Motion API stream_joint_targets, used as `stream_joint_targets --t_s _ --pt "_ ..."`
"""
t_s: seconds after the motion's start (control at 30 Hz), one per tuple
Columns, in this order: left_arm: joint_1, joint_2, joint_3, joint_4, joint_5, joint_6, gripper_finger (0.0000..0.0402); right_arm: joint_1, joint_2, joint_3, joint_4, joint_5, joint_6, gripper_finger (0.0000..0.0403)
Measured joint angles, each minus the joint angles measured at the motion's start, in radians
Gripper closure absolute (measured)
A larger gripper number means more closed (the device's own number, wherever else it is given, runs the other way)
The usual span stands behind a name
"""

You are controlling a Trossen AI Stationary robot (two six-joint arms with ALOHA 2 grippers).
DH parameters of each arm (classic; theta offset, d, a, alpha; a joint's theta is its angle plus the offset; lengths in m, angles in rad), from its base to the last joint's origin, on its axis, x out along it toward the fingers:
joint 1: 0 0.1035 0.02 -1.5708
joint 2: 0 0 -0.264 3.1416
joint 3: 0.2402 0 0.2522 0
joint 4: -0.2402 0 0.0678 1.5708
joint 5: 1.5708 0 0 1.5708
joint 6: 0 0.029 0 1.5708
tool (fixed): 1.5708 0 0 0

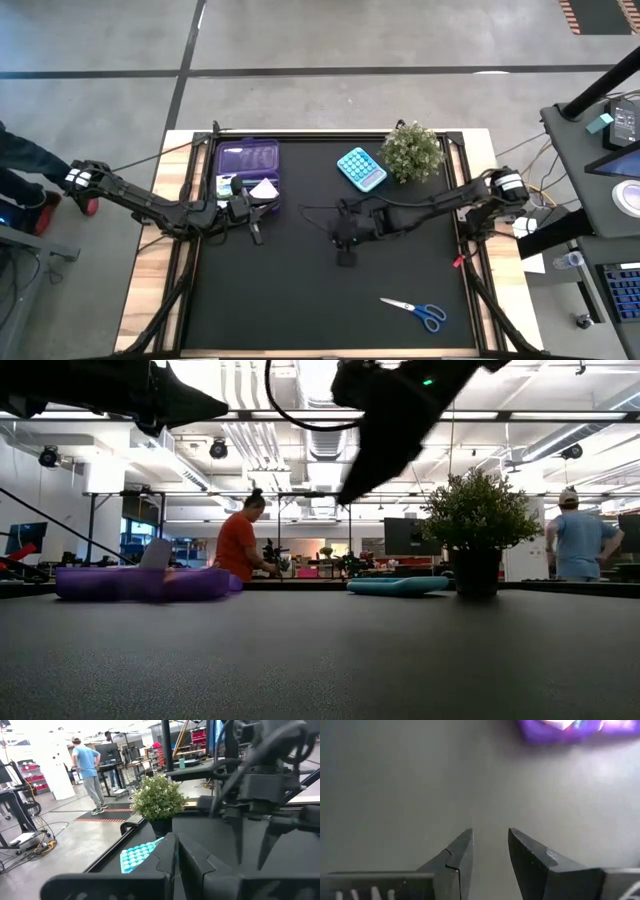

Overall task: Pack school essentials
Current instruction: Put the blue scissors into the purple supply box

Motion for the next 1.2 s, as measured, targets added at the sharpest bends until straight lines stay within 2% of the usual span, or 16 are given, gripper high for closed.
stream_joint_targets --t_s 0.2,0.37,0.67,0.77,0.93,1.07,1.2 --pt "0.000 0.000 0.000 0.000 0.000 -0.001 0.0400 0.129 -0.062 0.000 -0.311 -0.020 0.180 0.0307" --pt "0.000 0.000 0.000 0.000 0.000 -0.001 0.0400 0.260 -0.093 -0.001 -0.551 -0.123 0.482 0.0322" --pt "0.000 0.000 0.000 0.000 0.000 -0.002 0.0400 0.519 -0.097 -0.022 -0.572 -0.140 0.822 0.0342" --pt "0.000 0.000 0.000 0.001 0.000 -0.004 0.0400 0.566 -0.081 -0.028 -0.572 -0.141 0.907 0.0322" --pt "0.000 0.000 0.000 0.000 0.000 -0.051 0.0400 0.586 -0.046 -0.036 -0.574 -0.144 0.985 0.0253" --pt "0.000 0.000 0.000 0.000 0.000 -0.052 0.0400 0.573 -0.016 -0.037 -0.584 -0.256 1.099 0.0194" --pt "0.000 0.003 0.000 0.000 0.000 -0.052 0.0400 0.572 0.028 -0.038 -0.583 -0.369 1.192 0.0155"
